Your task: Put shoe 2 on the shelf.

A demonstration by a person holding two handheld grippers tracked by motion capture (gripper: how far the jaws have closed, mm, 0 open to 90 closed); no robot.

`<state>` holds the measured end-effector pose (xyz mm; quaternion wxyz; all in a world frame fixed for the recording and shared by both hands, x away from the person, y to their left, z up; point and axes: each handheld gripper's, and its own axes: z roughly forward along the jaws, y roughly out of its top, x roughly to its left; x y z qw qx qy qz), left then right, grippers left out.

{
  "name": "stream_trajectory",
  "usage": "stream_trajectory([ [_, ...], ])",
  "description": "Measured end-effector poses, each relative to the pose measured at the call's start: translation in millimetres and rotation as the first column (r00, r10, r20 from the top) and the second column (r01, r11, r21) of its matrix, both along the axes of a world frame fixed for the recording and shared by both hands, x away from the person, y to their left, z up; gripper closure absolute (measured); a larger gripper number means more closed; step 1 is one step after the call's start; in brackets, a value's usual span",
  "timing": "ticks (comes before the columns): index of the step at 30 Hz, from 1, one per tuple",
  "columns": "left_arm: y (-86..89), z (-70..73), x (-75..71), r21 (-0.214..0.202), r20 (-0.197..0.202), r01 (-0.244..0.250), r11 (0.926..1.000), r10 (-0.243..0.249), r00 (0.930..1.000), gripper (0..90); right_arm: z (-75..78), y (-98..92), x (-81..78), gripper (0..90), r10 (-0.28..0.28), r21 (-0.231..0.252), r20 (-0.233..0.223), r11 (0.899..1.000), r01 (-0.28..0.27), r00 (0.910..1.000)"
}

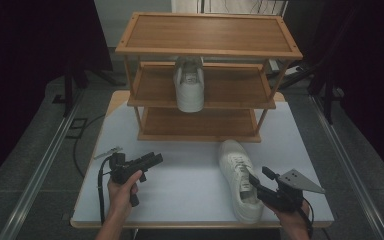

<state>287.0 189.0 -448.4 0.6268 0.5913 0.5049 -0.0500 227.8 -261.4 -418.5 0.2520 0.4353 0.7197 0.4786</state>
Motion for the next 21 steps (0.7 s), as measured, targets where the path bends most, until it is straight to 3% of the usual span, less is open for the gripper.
stream_trajectory([
  [7,2.1,1.3,-0.9,-0.012,-0.001,0.006,0.9999,-0.006,1.0000,40.1,-15.6,7.1,20.3,44.9,-0.026,-0.079,-0.038,0.997,0.023,0.9989],
  [13,0.5,3.5,0.8,-0.022,-0.002,0.017,0.9996,-0.017,0.9999,40.2,-26.9,14.4,35.1,45.5,-0.020,-0.113,-0.069,0.993,0.012,0.9974],
  [21,2.8,3.4,1.4,-0.042,-0.009,0.013,0.9990,-0.013,0.9999,40.4,-33.6,13.7,43.9,59.4,-0.049,-0.078,-0.110,0.996,0.041,0.9927],
])
